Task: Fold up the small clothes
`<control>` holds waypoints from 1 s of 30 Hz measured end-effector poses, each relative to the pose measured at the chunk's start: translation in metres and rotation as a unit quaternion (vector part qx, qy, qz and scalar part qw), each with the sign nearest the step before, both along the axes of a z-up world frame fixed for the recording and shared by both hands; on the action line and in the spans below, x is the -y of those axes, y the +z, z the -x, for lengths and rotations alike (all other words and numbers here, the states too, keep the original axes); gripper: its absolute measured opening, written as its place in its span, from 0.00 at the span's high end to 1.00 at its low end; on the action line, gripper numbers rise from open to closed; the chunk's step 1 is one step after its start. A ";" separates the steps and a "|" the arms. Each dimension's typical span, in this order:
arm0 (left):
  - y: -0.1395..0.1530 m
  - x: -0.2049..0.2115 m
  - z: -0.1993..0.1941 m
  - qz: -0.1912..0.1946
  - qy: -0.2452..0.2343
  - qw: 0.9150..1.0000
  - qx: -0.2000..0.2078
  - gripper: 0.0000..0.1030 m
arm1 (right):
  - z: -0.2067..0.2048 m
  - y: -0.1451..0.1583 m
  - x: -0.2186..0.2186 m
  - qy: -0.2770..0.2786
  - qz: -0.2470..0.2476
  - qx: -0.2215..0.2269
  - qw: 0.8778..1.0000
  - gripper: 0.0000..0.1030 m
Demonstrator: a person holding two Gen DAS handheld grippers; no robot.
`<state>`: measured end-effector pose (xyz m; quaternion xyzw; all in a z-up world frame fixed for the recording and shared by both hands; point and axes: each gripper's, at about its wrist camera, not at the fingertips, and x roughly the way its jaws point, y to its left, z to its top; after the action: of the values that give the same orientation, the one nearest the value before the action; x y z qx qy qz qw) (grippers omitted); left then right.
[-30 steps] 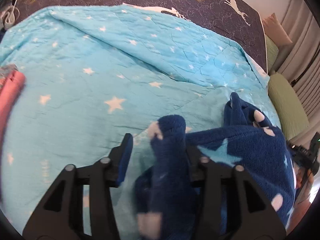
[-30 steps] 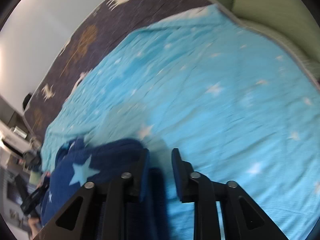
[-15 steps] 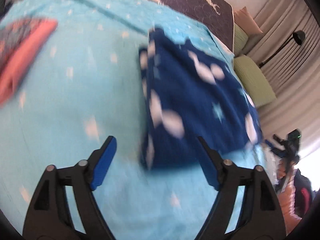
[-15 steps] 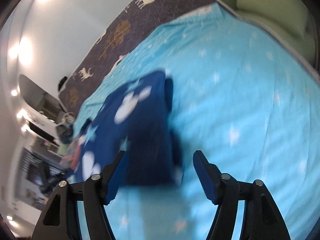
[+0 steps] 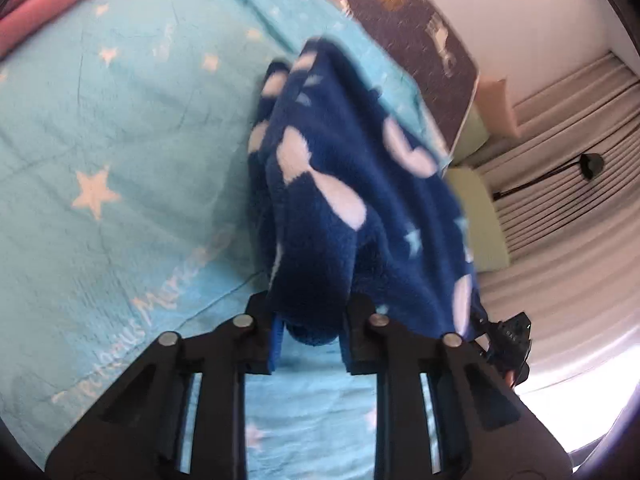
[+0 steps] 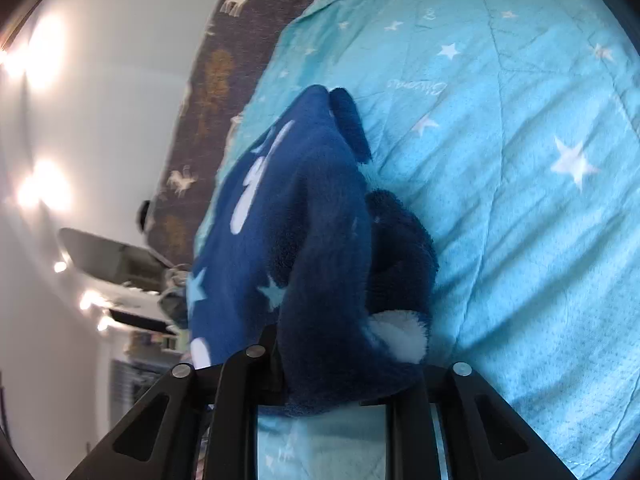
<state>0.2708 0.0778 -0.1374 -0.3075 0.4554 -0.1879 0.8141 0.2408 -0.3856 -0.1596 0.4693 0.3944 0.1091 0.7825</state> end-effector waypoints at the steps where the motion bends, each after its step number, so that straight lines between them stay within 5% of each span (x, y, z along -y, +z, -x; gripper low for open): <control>1: 0.015 -0.001 0.006 -0.011 -0.001 1.000 0.025 0.79 | 0.001 0.007 0.000 0.000 0.010 0.007 1.000 0.82; 6: 0.064 -0.017 0.048 -0.017 -0.019 0.996 0.087 0.81 | 0.030 0.057 -0.014 0.013 0.033 0.055 0.998 0.83; 13: 0.076 -0.043 0.158 -0.044 -0.055 0.992 0.108 0.81 | 0.138 0.091 -0.045 0.059 0.067 0.083 0.993 0.83; 21: 0.030 -0.067 0.271 -0.087 -0.078 0.993 0.013 0.80 | 0.284 0.043 -0.076 0.080 0.081 0.008 0.993 0.81; 26: 0.046 -0.089 0.282 -0.144 -0.069 0.987 0.017 0.77 | 0.302 0.051 -0.078 0.104 0.215 -0.061 0.969 0.63; 28: 0.068 -0.098 0.287 -0.180 -0.050 0.981 0.054 0.70 | 0.304 0.065 -0.069 0.081 0.245 -0.064 0.964 0.53; 30: 0.090 -0.105 0.290 -0.194 -0.028 0.975 0.103 0.38 | 0.305 0.086 -0.057 0.043 0.277 -0.043 0.959 0.45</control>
<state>-0.0193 0.1831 -0.0470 -0.1096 0.4051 -0.1498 0.8952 -0.0639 -0.3289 -0.0738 0.2206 0.4625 0.0090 0.8587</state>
